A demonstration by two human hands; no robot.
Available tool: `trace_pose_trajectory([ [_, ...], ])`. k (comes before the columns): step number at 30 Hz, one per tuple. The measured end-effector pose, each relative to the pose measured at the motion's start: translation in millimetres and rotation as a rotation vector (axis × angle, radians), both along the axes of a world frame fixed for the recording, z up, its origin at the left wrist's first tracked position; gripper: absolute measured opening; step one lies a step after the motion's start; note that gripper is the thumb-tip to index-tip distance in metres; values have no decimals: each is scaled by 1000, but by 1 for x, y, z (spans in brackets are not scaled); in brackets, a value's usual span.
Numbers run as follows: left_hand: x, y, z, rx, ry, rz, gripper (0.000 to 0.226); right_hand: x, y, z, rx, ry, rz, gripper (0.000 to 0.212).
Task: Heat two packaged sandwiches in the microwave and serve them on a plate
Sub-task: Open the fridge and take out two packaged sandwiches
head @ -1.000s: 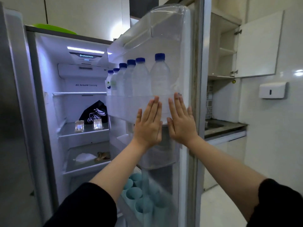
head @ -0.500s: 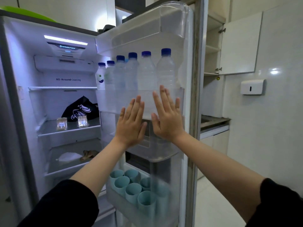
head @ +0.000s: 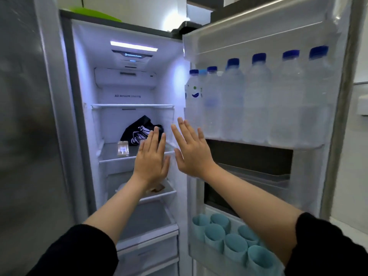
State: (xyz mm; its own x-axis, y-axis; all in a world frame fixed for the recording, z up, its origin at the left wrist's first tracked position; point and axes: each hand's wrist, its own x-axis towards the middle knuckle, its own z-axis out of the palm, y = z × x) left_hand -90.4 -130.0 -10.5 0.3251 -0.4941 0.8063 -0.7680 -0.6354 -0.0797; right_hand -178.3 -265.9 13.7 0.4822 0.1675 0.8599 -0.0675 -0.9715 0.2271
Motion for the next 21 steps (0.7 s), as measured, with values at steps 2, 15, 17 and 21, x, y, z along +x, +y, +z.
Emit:
trace_pose_trajectory([
  [2, 30, 22, -2, 32, 35, 66, 65, 32, 14, -5, 21, 57, 4, 66],
  [15, 175, 106, -40, 33, 257, 268, 61, 215, 75, -63, 160, 297, 37, 67],
  [17, 195, 109, -43, 21, 258, 269, 60, 239, 75, -66, 196, 325, 35, 64],
  [21, 251, 103, -55, 44, 296, 310, 61, 302, 67, -83, 222, 342, 33, 60],
])
